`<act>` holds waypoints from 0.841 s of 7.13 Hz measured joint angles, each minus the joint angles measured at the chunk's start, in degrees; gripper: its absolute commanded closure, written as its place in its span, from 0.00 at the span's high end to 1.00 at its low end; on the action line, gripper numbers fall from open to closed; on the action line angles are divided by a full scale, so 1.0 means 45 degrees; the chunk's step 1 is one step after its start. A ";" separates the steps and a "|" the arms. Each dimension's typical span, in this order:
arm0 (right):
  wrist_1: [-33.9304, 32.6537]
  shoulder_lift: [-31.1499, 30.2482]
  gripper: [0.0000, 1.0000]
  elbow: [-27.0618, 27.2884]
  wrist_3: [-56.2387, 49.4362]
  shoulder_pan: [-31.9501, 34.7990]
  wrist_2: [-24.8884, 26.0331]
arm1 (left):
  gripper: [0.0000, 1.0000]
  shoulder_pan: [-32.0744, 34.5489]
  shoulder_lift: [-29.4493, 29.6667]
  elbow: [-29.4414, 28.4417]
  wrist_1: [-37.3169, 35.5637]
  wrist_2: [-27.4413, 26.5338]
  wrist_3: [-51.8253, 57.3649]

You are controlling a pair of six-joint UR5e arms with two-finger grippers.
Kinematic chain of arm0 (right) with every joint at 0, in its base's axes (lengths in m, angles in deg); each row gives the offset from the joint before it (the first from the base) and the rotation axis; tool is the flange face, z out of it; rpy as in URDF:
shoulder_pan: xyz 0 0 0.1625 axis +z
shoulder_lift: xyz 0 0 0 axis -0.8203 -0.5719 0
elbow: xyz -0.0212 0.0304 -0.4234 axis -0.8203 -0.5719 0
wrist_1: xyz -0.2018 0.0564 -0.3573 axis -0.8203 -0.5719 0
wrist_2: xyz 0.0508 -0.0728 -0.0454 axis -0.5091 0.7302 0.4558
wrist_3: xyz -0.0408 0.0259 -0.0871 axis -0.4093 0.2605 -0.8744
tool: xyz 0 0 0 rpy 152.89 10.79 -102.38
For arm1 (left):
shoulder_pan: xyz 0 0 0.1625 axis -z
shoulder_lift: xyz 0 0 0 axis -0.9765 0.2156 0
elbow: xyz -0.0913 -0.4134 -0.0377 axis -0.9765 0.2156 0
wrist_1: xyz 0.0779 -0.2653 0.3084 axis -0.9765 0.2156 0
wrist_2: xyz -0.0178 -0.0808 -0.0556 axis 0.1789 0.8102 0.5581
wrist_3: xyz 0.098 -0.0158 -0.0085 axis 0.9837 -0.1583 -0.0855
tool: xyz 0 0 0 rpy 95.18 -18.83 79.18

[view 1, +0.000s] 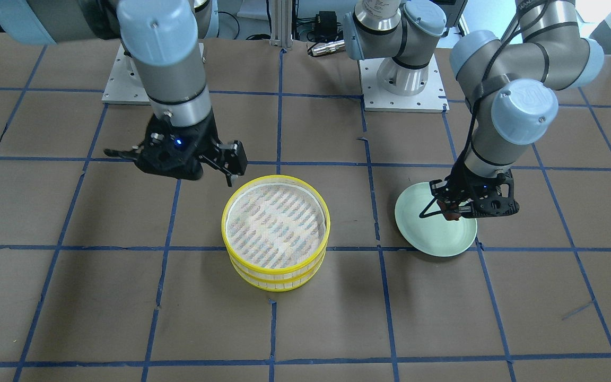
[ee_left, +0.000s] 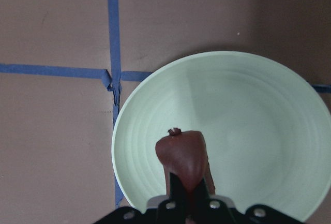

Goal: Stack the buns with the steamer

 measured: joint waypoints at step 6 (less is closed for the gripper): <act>0.1921 -0.1363 1.00 -0.0357 -0.2520 -0.0534 0.1530 | 0.57 0.4531 0.2104 -0.1120 -0.3847 0.3092 -0.7607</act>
